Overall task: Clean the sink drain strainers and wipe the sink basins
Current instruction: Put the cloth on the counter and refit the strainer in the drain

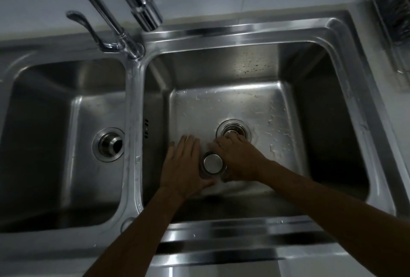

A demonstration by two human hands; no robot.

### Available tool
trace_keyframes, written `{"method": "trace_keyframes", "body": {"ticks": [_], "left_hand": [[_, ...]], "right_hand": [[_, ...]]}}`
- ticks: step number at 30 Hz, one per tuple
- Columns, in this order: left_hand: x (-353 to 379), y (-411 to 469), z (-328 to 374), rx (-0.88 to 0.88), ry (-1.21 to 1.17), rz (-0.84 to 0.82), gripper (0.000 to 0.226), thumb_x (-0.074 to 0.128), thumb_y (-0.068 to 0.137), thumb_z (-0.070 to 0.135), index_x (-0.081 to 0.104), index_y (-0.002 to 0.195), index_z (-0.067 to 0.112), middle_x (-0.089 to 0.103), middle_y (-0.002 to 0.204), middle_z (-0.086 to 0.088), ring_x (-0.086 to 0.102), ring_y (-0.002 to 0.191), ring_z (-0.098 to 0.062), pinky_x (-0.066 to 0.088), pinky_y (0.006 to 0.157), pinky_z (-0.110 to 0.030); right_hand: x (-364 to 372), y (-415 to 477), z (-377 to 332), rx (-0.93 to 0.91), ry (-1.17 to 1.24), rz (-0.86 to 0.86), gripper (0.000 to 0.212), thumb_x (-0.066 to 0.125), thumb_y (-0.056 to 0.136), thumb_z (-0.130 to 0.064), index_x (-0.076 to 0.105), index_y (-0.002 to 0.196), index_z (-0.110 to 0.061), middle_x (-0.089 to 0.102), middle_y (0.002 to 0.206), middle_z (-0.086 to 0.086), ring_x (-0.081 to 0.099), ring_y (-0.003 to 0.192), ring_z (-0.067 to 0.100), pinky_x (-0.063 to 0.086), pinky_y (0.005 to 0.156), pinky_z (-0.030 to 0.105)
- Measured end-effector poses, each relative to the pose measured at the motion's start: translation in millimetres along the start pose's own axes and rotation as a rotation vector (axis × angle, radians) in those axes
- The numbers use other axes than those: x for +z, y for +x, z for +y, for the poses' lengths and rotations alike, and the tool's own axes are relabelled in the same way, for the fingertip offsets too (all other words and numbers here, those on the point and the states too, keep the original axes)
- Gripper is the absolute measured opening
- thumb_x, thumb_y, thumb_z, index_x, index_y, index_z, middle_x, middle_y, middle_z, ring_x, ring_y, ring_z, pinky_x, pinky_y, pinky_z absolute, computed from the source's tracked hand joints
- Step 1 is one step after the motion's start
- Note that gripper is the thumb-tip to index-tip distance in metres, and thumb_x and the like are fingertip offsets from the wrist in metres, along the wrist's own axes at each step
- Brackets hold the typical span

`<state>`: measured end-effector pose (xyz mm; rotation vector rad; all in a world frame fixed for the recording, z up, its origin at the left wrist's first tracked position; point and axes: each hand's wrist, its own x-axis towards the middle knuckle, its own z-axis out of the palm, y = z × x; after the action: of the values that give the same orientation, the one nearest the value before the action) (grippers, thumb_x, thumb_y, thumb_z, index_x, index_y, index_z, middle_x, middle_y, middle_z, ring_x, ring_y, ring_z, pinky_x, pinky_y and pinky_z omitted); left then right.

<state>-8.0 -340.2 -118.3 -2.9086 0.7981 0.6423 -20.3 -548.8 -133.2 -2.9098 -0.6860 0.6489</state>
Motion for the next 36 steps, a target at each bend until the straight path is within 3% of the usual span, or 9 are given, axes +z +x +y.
{"method": "trace_keyframes", "body": {"ticks": [3,6,12,15,19,24,27,33,36], "left_hand": [[-6.7,-5.6,-3.3,-0.013,0.020,-0.046,0.135,0.040,0.072,0.099,0.001,0.164,0.007,-0.001,0.174,-0.016,-0.005,0.161,-0.031,-0.006,0.126,-0.052],[-25.8,-14.8,-3.1,0.023,0.018,-0.016,0.131,0.043,0.075,0.095,0.003,0.164,0.007,0.000,0.174,-0.016,-0.003,0.161,-0.031,-0.005,0.127,-0.051],[-91.3,-44.1,-34.0,0.139,-0.161,0.444,0.107,0.042,0.082,0.089,0.043,0.152,0.008,0.045,0.158,-0.013,0.041,0.147,-0.030,0.029,0.121,-0.049],[-110.9,-63.4,-84.4,0.044,-0.127,0.574,0.106,0.045,0.081,0.091,0.047,0.148,0.009,0.052,0.150,-0.011,0.048,0.139,-0.031,0.037,0.114,-0.049],[-102.1,-94.2,-172.3,-0.141,-0.126,0.534,0.111,0.050,0.076,0.093,0.045,0.150,0.010,0.051,0.151,-0.012,0.048,0.140,-0.032,0.037,0.113,-0.050],[-63.1,-111.0,-261.6,-0.252,-0.093,0.386,0.108,0.051,0.076,0.090,0.045,0.149,0.010,0.048,0.153,-0.013,0.048,0.137,-0.032,0.037,0.109,-0.048],[-41.2,-99.2,-293.5,-0.281,-0.057,0.277,0.107,0.049,0.080,0.089,0.033,0.154,0.014,0.040,0.158,-0.011,0.040,0.144,-0.030,0.034,0.114,-0.050],[-10.0,-78.6,-316.7,-0.271,-0.125,0.187,0.107,0.057,0.081,0.082,0.027,0.157,0.013,0.029,0.164,-0.016,0.030,0.150,-0.032,0.028,0.120,-0.047],[-0.3,-77.1,-318.4,-0.263,-0.126,0.185,0.106,0.058,0.083,0.080,0.028,0.157,0.012,0.027,0.165,-0.017,0.029,0.151,-0.033,0.027,0.120,-0.047]], "right_hand": [[3.1,1.7,-13.2,-0.017,-0.002,-0.014,0.093,0.071,0.074,-0.064,0.037,0.148,-0.019,0.048,0.143,0.007,0.047,0.128,0.032,0.040,0.106,0.050],[-12.1,-0.1,-13.0,0.082,0.023,0.039,0.085,0.071,0.072,-0.061,0.044,0.144,-0.022,0.053,0.139,0.004,0.050,0.124,0.030,0.040,0.105,0.048],[-107.2,-0.6,-19.9,0.266,0.070,0.338,0.084,0.077,0.064,-0.065,0.056,0.132,-0.021,0.064,0.123,0.003,0.058,0.108,0.029,0.045,0.091,0.042],[-161.2,18.4,-54.4,0.218,0.060,0.429,0.083,0.079,0.064,-0.064,0.059,0.129,-0.017,0.065,0.119,0.005,0.060,0.103,0.031,0.050,0.087,0.043],[-202.2,60.9,-118.2,0.142,0.097,0.534,0.083,0.081,0.065,-0.061,0.059,0.129,-0.014,0.066,0.118,0.008,0.060,0.100,0.030,0.050,0.084,0.040],[-197.0,144.6,-208.3,0.089,0.112,0.376,0.089,0.077,0.067,-0.065,0.051,0.137,-0.017,0.060,0.130,0.005,0.055,0.116,0.026,0.050,0.095,0.040],[-170.1,197.9,-241.0,0.133,0.112,0.220,0.086,0.079,0.070,-0.061,0.048,0.135,-0.014,0.058,0.130,0.008,0.053,0.121,0.028,0.052,0.096,0.043],[-101.7,259.8,-260.2,0.256,0.117,-0.001,0.088,0.082,0.070,-0.052,0.043,0.137,-0.011,0.049,0.135,0.013,0.047,0.124,0.033,0.050,0.094,0.045],[-74.5,264.8,-259.8,0.285,0.120,-0.004,0.089,0.084,0.070,-0.050,0.042,0.139,-0.011,0.042,0.137,0.014,0.044,0.121,0.034,0.052,0.092,0.045]]}}
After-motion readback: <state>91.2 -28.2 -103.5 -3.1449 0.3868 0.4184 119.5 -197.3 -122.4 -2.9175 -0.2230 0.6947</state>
